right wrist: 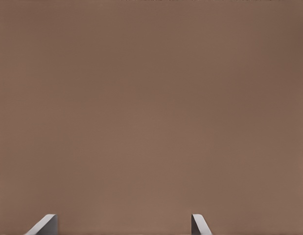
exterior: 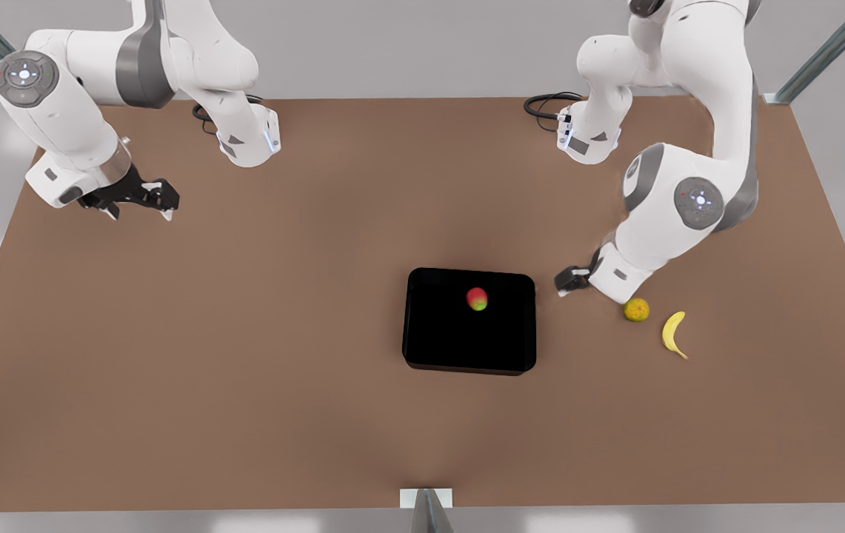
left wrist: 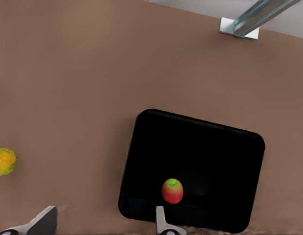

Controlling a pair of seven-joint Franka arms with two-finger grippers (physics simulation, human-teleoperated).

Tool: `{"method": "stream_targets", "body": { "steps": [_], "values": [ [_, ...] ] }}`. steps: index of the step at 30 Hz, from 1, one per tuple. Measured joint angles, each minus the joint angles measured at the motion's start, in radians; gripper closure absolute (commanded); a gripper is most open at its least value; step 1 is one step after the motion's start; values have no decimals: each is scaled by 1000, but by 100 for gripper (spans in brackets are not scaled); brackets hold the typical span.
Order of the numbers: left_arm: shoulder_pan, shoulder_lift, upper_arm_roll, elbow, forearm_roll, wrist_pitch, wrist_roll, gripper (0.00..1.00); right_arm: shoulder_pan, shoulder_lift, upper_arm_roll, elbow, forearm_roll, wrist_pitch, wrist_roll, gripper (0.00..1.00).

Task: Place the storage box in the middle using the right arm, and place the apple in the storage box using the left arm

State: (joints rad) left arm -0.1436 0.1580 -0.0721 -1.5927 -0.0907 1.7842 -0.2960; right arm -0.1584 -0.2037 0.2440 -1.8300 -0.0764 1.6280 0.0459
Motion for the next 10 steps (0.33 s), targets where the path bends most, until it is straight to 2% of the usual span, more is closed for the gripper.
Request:
{"method": "stream_targets", "body": {
  "steps": [1, 2, 3, 5, 7, 10],
  "values": [
    [32, -43, 67, 19, 4, -110, 110, 0, 1, 0, 0, 0, 1, 0, 0, 0],
    [60, -48, 96, 108, 8, -270, 188, 0, 1, -2, 4, -1, 1, -2, 2, 0],
    [67, -52, 99, 121, 18, -320, 306, 0, 2, -1, 1, -2, 1, -2, 2, 0],
    [18, 2, 90, 156, 36, -322, 314, 0, 0, 0, -1, -8, 1, -3, 2, 0],
    [39, 119, 78, 316, 43, -393, 302, 0, 1, 0, -2, 0, 2, -24, 2, 0],
    [33, 130, 71, 323, 48, -391, 301, 0, 1, 1, 0, -6, 26, -17, 2, 0]
  ]
}}
